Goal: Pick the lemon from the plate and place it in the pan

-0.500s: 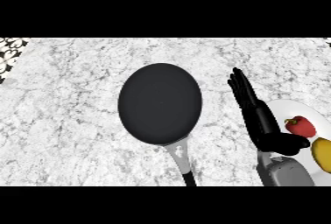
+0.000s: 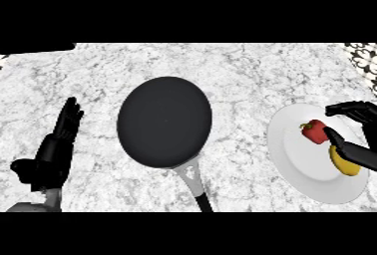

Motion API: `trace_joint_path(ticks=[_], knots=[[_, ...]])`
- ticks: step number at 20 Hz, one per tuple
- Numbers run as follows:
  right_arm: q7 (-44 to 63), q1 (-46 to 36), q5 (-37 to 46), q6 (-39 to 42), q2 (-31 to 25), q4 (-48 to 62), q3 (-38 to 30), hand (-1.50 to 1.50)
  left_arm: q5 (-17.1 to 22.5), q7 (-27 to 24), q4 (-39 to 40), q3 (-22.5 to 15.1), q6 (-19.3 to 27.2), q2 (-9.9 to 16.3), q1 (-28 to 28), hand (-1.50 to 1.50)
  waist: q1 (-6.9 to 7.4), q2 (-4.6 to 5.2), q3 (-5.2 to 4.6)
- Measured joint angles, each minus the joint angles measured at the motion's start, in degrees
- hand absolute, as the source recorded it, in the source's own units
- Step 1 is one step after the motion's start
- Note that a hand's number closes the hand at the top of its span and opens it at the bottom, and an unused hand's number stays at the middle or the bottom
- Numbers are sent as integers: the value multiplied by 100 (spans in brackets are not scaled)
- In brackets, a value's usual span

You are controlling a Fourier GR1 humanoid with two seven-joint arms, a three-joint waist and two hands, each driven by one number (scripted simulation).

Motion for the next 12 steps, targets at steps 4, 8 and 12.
trace_joint_path(ticks=[4,8,12], knots=[[-860,822,-336,973,-792,492,-860,-150,165,-156,-175,-319,-241,-330,1,0,41,-12,10],[-1829,1243,-115,1723,-1605,1315,-1562,-150,155,-338,-198,-588,-421,-521,40,0,250,4,10],[-2422,1259,366,2111,-2198,2026,-1791,-150,71,-442,-6,-737,-476,-747,-106,0,416,19,5]])
